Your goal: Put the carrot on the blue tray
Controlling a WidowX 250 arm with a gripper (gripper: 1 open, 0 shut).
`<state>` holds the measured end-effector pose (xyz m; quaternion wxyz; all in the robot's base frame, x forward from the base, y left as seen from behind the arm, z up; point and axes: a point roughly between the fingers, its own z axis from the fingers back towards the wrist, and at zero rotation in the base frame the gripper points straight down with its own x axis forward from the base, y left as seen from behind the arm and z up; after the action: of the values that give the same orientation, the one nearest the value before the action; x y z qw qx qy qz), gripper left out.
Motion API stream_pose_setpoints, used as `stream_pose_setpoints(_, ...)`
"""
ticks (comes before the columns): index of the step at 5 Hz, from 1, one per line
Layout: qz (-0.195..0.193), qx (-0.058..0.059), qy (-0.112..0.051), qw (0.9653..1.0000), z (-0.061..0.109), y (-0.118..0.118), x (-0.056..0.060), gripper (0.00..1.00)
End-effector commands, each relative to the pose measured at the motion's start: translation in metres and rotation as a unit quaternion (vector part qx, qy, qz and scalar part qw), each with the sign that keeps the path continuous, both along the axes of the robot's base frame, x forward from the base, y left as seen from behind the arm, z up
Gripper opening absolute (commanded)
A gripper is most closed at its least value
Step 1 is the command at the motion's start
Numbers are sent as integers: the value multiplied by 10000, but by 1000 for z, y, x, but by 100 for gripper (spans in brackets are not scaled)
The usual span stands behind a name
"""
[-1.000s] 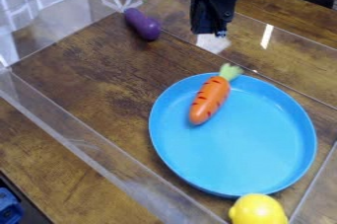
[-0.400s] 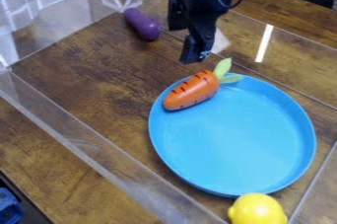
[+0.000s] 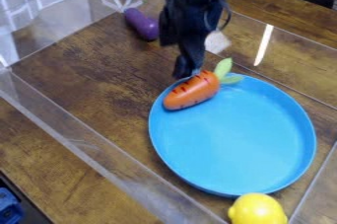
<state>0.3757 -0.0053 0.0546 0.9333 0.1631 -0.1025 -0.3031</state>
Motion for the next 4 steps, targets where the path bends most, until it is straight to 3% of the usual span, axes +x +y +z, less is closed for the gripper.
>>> stream_pose_setpoints(1, 197, -33, -310, 9993, -6, 6, 6, 100)
stream_pose_setpoints(3, 220, -118, -279, 9993, -48, -8, 15, 100)
stream_pose_setpoints(4, -91, -166, -266, 9995, -55, -22, 11, 100)
